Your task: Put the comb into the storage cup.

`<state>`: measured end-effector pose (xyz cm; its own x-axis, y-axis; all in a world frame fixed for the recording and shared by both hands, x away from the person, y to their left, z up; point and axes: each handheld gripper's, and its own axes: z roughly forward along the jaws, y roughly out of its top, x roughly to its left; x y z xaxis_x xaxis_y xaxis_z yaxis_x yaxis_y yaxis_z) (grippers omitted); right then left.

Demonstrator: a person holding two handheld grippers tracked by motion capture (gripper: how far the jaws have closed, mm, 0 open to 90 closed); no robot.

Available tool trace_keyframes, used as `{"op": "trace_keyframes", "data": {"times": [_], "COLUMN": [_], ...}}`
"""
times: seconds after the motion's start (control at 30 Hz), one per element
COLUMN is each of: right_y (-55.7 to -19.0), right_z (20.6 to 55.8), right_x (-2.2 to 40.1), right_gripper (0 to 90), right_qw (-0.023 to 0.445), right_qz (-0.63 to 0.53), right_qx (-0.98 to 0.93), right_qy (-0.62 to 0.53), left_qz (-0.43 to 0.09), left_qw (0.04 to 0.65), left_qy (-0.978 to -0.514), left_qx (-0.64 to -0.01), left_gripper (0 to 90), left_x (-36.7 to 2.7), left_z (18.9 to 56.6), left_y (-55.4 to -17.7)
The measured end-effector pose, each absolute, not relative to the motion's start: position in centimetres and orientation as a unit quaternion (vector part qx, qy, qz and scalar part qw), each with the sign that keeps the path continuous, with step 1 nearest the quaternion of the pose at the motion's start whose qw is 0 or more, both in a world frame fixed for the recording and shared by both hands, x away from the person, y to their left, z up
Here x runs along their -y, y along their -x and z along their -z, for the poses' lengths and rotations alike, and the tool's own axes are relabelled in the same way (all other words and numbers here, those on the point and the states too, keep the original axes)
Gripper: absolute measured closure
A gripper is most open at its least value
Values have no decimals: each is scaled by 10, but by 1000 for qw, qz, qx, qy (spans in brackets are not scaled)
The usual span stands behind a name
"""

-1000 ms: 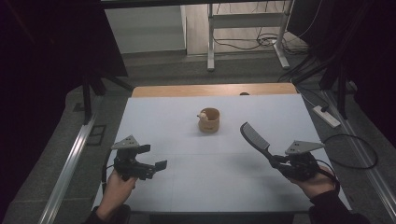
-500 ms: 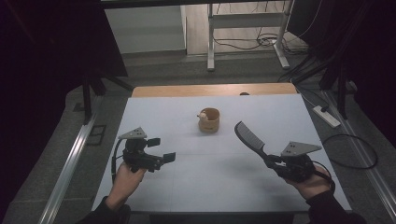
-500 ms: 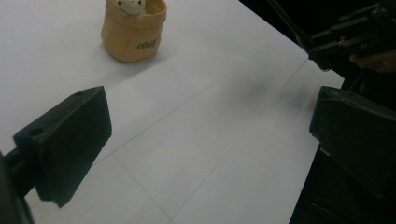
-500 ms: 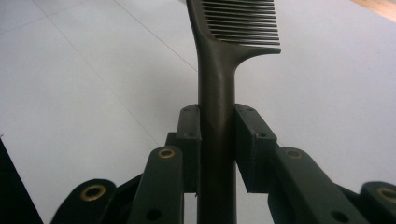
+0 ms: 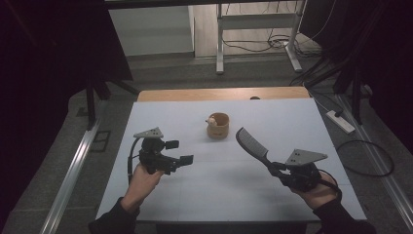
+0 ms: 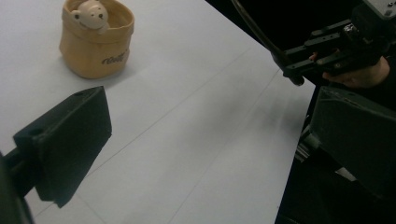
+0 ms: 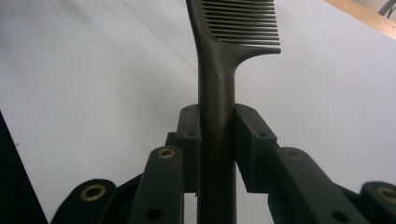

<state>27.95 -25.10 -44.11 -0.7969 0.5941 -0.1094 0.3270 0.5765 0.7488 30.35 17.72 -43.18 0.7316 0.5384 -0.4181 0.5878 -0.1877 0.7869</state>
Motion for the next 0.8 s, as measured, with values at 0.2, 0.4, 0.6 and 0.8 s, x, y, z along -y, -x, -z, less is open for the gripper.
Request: {"op": "trace_keyframes", "data": {"times": [0.2,0.4,0.6,0.8], "right_y": [-277,-275,-274,-273], "right_z": [441,441,440,440], "right_x": [245,237,230,225], "right_gripper": [729,729,729,729], "right_qw": [184,187,191,193], "right_qz": [-382,-384,-386,-388], "right_qx": [-869,-870,-872,-873], "right_qy": [-255,-244,-233,-225], "left_qz": [41,58,76,94], "left_qw": [528,528,528,528], "left_qy": [-768,-769,-771,-771], "left_qx": [-360,-355,-347,-342], "left_gripper": [0,0,0,0], "left_x": [-170,-161,-152,-146], "left_z": [432,432,432,433], "left_y": [-310,-316,-320,-324]}}
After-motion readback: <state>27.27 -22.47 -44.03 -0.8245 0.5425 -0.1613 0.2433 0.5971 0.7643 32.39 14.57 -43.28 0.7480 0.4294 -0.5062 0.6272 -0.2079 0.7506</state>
